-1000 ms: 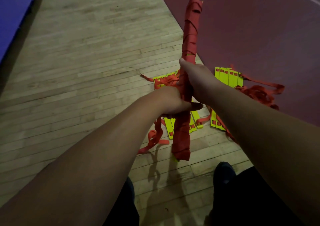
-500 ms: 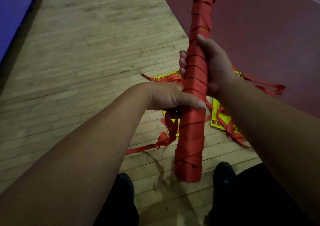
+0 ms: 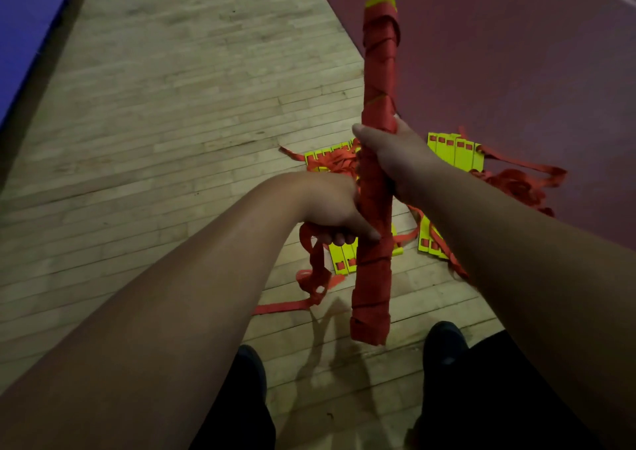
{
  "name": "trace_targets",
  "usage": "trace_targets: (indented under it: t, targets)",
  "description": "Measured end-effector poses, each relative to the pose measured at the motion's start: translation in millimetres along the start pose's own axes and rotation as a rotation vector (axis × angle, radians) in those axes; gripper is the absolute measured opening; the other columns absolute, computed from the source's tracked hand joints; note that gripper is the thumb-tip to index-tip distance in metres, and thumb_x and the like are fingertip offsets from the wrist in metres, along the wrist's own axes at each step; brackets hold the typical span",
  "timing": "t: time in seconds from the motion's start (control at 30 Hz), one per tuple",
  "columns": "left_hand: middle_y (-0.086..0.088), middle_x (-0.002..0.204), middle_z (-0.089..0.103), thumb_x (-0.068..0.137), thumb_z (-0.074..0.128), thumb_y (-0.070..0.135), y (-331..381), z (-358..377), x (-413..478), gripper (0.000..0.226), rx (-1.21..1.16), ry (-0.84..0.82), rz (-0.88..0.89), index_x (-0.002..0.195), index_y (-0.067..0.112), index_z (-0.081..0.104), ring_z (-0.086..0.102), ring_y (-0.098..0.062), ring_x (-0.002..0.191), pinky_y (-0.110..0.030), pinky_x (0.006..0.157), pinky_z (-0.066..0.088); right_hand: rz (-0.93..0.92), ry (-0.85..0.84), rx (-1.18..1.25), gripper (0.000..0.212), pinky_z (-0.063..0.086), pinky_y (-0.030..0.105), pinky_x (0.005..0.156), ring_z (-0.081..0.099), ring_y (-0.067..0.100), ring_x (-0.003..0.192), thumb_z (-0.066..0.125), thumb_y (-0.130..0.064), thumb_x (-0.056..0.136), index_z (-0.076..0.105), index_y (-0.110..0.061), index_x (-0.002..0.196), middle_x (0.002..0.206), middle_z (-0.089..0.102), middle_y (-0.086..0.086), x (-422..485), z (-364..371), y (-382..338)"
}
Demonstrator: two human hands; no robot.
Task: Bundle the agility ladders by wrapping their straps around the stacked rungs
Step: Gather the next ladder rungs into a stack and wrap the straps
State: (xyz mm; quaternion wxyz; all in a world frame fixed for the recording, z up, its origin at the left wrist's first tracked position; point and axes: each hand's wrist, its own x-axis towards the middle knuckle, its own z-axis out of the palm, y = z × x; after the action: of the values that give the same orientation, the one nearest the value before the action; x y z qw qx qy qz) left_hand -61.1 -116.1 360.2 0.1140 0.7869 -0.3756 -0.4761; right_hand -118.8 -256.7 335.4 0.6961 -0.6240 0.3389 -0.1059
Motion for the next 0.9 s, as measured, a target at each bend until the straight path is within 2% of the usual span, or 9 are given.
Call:
trace_targets:
  t: [0.1, 0.23, 0.33, 0.43, 0.57, 0.63, 0.73, 0.83, 0.9]
  targets:
    - [-0.006, 0.086, 0.079, 0.092, 0.082, 0.055, -1.2, 7.3, 4.7, 0.046, -0.031, 0.001, -0.054, 0.1, 0.01, 0.077, 0.075, -0.017, 0.068, -0.031, 0.065, 0.065, -0.02, 0.058, -0.158, 0.059, 0.063, 0.041, 0.078, 0.073, 0.023, 0.085, 0.077, -0.062, 0.077, 0.064, -0.024, 0.121, 0.097, 0.073, 0.003, 2.2, 7.7, 9.8]
    - [-0.01, 0.095, 0.081, 0.088, 0.075, 0.073, -5.2, 14.8, 13.1, 0.06, 0.035, 0.122, -0.114, 0.095, 0.014, 0.074, 0.076, -0.023, 0.073, -0.042, 0.077, 0.068, 0.041, 0.025, -0.107, 0.049, 0.063, 0.048, 0.093, 0.075, 0.029, 0.101, 0.07, -0.056, 0.092, 0.06, -0.019, 0.123, 0.113, 0.072, 0.011, 4.8, 15.1, 10.1]
    - [-0.007, 0.086, 0.08, 0.086, 0.078, 0.072, -9.0, 11.7, 14.1, 0.057, 0.02, 0.161, -0.066, 0.088, 0.014, 0.077, 0.071, -0.018, 0.067, -0.037, 0.068, 0.066, 0.08, -0.019, 0.01, 0.05, 0.066, 0.045, 0.084, 0.077, 0.03, 0.092, 0.075, -0.05, 0.093, 0.062, -0.013, 0.124, 0.104, 0.072, 0.014, 4.0, 12.3, 3.9]
    - [0.005, 0.069, 0.072, 0.092, 0.077, 0.064, -12.3, 1.1, 8.8, 0.049, -0.011, 0.078, 0.032, 0.084, 0.015, 0.076, 0.064, -0.013, 0.062, -0.029, 0.056, 0.057, 0.094, -0.087, 0.18, 0.04, 0.059, 0.038, 0.074, 0.072, 0.024, 0.078, 0.072, -0.051, 0.097, 0.066, -0.015, 0.112, 0.09, 0.069, 0.007, -2.3, 2.8, -9.2]
    - [-0.005, 0.099, 0.074, 0.081, 0.084, 0.063, -18.3, -9.7, -0.8, 0.058, -0.197, -0.141, 0.164, 0.113, 0.016, 0.076, 0.068, -0.02, 0.089, -0.035, 0.078, 0.056, 0.084, -0.304, 0.455, 0.042, 0.058, 0.035, 0.074, 0.072, 0.021, 0.077, 0.066, -0.047, 0.099, 0.061, -0.011, 0.12, 0.094, 0.073, 0.006, -18.4, -11.0, -26.6]
    - [-0.004, 0.107, 0.076, 0.072, 0.084, 0.061, -17.5, -9.6, -5.3, 0.058, -0.253, -0.211, 0.193, 0.114, 0.021, 0.075, 0.07, -0.021, 0.096, -0.034, 0.082, 0.058, 0.076, -0.404, 0.556, 0.045, 0.058, 0.036, 0.073, 0.071, 0.02, 0.076, 0.064, -0.044, 0.098, 0.06, -0.009, 0.126, 0.1, 0.073, 0.007, -26.1, -14.5, -32.4]
    - [-0.013, 0.117, 0.079, 0.076, 0.088, 0.052, -13.9, -7.3, -7.5, 0.049, -0.307, -0.272, 0.209, 0.112, 0.021, 0.076, 0.074, -0.03, 0.108, -0.044, 0.097, 0.059, 0.07, -0.493, 0.584, 0.047, 0.059, 0.034, 0.068, 0.07, 0.017, 0.073, 0.061, -0.042, 0.098, 0.059, -0.012, 0.134, 0.099, 0.072, 0.004, -30.2, -15.3, -34.2]
    - [-0.007, 0.084, 0.074, 0.093, 0.084, 0.039, -9.1, -7.8, -7.3, 0.02, -0.231, -0.222, 0.176, 0.091, 0.02, 0.077, 0.067, -0.018, 0.074, -0.03, 0.068, 0.057, 0.066, -0.494, 0.56, 0.03, 0.056, 0.033, 0.067, 0.06, 0.015, 0.067, 0.061, -0.037, 0.102, 0.058, -0.019, 0.125, 0.087, 0.062, 0.001, -26.8, -13.5, -31.6]
    - [-0.001, 0.073, 0.068, 0.098, 0.078, 0.035, -7.6, -9.8, -5.7, 0.021, -0.172, -0.167, 0.148, 0.086, 0.018, 0.075, 0.058, -0.012, 0.061, -0.024, 0.055, 0.049, 0.078, -0.447, 0.514, 0.02, 0.055, 0.032, 0.065, 0.056, 0.016, 0.065, 0.063, -0.033, 0.102, 0.056, -0.021, 0.115, 0.083, 0.059, 0.001, -22.3, -11.5, -29.3]
